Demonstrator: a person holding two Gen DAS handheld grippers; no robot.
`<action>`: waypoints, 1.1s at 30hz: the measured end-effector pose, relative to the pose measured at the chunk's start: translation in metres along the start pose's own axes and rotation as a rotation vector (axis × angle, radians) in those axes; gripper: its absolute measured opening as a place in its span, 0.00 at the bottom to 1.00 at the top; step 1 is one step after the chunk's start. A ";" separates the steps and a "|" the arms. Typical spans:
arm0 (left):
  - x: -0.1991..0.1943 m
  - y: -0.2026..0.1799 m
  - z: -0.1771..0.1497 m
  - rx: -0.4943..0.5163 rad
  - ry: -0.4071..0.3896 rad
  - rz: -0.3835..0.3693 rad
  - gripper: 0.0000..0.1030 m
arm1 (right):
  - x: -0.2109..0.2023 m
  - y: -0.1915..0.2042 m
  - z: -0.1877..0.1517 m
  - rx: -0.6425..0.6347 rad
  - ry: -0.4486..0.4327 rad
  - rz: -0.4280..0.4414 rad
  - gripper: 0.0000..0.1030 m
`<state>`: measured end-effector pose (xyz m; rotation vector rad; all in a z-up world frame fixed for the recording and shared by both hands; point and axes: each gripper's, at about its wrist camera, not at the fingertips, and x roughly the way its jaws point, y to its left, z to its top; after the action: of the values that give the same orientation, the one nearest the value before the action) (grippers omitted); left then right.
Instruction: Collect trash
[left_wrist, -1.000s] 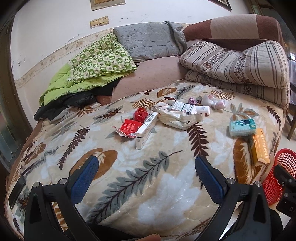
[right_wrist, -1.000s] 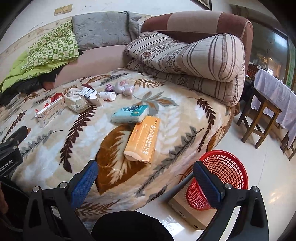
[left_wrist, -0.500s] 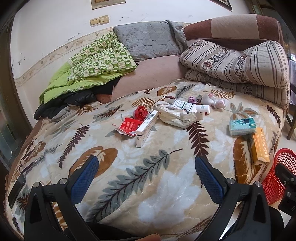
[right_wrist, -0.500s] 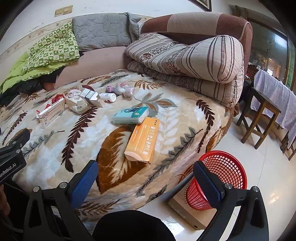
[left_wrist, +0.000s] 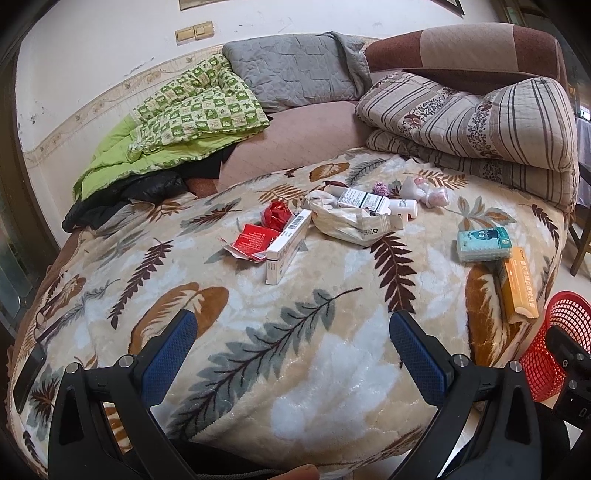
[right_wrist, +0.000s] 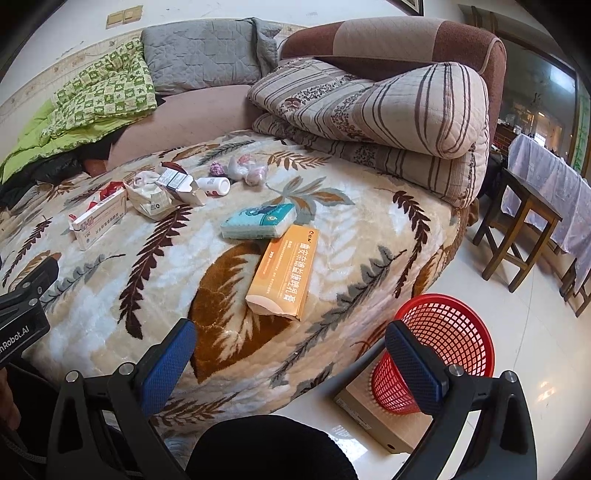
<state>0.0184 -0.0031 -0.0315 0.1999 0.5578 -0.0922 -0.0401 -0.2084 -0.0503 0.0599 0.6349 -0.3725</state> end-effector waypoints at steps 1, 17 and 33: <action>0.001 0.000 0.000 0.002 0.001 -0.001 1.00 | 0.001 0.000 0.000 0.000 0.006 -0.002 1.00; 0.033 -0.006 0.007 -0.008 0.141 -0.150 1.00 | 0.025 -0.026 0.011 0.081 0.086 0.122 0.97; 0.058 0.031 0.027 -0.081 0.238 -0.154 1.00 | 0.125 -0.008 0.041 0.177 0.353 0.256 0.57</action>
<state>0.0859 0.0196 -0.0352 0.0891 0.8122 -0.1963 0.0731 -0.2629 -0.0910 0.3789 0.9298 -0.1689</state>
